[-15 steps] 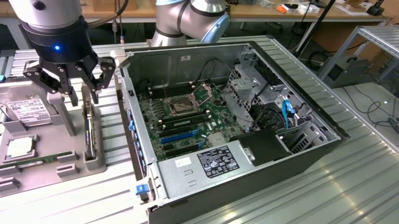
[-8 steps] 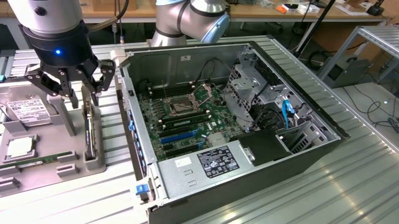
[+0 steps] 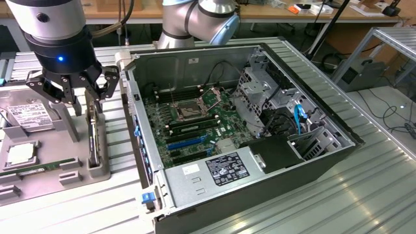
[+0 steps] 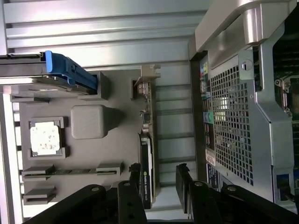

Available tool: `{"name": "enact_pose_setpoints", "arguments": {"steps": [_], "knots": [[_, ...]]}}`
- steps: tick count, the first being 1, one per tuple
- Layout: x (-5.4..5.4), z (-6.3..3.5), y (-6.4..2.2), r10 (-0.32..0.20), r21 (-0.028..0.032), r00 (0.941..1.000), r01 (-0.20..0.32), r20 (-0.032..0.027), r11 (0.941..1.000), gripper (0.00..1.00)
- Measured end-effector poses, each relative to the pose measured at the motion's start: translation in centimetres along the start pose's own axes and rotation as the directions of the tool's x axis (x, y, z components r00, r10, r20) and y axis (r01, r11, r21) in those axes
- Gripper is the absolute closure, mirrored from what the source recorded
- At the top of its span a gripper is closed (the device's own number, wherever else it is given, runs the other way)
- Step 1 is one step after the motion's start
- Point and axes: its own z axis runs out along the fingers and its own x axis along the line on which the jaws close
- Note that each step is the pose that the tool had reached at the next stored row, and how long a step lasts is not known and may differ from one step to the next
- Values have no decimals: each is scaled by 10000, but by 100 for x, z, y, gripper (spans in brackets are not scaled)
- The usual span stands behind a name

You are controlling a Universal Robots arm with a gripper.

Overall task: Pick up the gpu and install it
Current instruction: 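Pick up the gpu and move the gpu toward the slot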

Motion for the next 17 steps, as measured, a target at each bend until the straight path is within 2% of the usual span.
{"name": "enact_pose_setpoints", "arguments": {"steps": [10, 17], "knots": [[8, 148, -21, -2, 1, 10000, 2, -3, 10000, 56], [15, 208, -31, -14, 1, 10000, 14, -4, 10000, 56]]}}
